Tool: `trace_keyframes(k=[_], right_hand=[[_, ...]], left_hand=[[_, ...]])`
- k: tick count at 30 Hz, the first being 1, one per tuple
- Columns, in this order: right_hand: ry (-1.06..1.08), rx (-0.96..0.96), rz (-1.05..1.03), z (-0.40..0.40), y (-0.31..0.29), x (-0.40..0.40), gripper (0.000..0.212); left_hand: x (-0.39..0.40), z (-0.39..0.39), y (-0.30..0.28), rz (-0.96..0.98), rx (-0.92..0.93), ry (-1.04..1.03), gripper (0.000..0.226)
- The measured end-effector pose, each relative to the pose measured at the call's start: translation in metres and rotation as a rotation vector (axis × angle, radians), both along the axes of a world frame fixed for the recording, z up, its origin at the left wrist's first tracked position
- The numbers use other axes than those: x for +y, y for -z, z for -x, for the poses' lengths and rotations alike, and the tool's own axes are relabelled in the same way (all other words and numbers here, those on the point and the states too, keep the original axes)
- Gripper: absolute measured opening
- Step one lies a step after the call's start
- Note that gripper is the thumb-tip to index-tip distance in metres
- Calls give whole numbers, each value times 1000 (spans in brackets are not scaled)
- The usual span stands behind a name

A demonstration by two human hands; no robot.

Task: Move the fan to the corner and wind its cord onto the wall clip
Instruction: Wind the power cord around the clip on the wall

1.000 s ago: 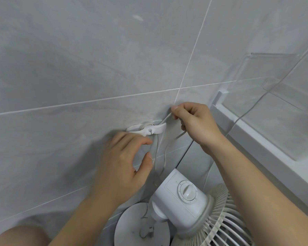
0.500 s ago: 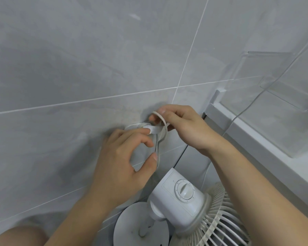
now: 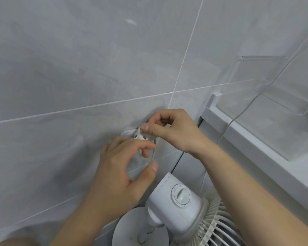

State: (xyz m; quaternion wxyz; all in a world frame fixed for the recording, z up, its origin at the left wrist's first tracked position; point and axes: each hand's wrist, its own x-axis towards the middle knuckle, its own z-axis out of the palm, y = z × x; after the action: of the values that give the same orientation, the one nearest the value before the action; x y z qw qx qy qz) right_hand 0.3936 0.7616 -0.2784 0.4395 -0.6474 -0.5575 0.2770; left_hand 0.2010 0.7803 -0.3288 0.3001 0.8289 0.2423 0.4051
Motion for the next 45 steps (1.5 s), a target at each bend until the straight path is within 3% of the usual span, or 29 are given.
trace_keyframes(k=[3,11,15,30,45], right_hand=[[16,8,1,-4,2,-1,20],[46,4,38,-12,5,-3,12],[59,-8,50,-15,5,-5,15],[73,-46,90,-20,11,-9,32],[27,-39,350,-22,19,-29,30]], left_hand=[[10,4,2,61,-67,-125,12],[14,11,0,60,72,-331,5],[17,13,-1,8,166,-413,15],[5,6,0,148,187,-481,9],[-6,7,12,306,186,-463,22]])
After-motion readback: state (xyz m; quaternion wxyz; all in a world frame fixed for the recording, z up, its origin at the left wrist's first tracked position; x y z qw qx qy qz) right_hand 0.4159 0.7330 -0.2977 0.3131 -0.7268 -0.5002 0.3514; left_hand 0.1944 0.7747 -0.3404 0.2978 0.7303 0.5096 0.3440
